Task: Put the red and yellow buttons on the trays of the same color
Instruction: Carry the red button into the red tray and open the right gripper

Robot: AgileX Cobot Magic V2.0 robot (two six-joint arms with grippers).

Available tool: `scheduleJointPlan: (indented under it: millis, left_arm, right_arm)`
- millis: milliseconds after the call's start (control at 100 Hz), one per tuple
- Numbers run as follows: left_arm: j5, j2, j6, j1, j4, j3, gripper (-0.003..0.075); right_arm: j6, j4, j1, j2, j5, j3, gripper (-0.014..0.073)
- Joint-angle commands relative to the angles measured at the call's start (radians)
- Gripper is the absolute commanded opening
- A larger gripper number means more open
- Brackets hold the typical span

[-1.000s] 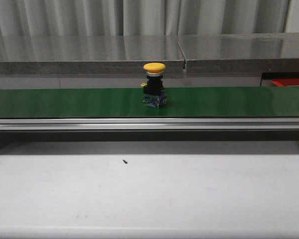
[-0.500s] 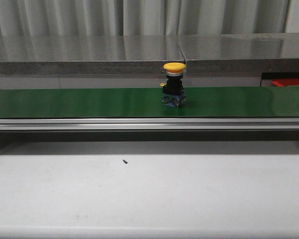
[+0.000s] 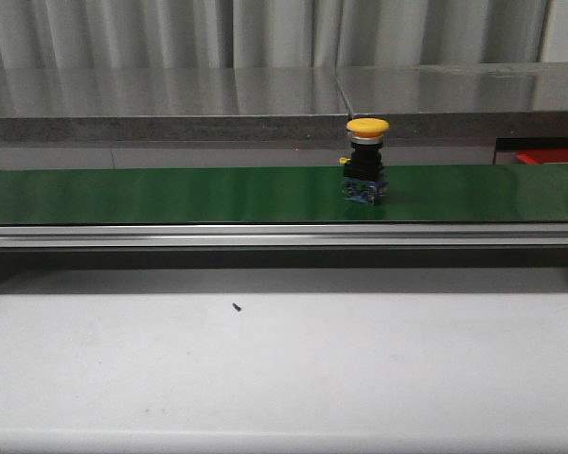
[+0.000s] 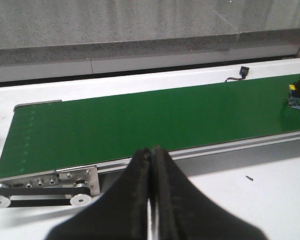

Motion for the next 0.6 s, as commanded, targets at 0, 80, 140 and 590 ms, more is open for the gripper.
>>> scheduleJointPlan:
  millis: [0,80,140,590]
  left_arm:
    - [-0.059,0.002,0.001,-0.010,-0.025,-0.028,-0.0019]
    - [-0.059,0.002,0.001,-0.010,-0.025,-0.028,-0.0019]
    - [-0.059,0.002,0.001,-0.010,-0.025,-0.028,-0.0019]
    - [-0.059,0.002,0.001,-0.010,-0.025,-0.028,-0.0019]
  right_arm:
    - [-0.001,0.026,-0.005,-0.112,0.011,-0.052,0.0594]
    - [-0.001,0.027,-0.005,-0.152,0.061,-0.060,0.0594]
    - [-0.001,0.027,-0.005,-0.180,0.101,-0.062,0.0594]
    - [-0.003,-0.004,0.050,-0.475,0.323,0.126,0.0593]
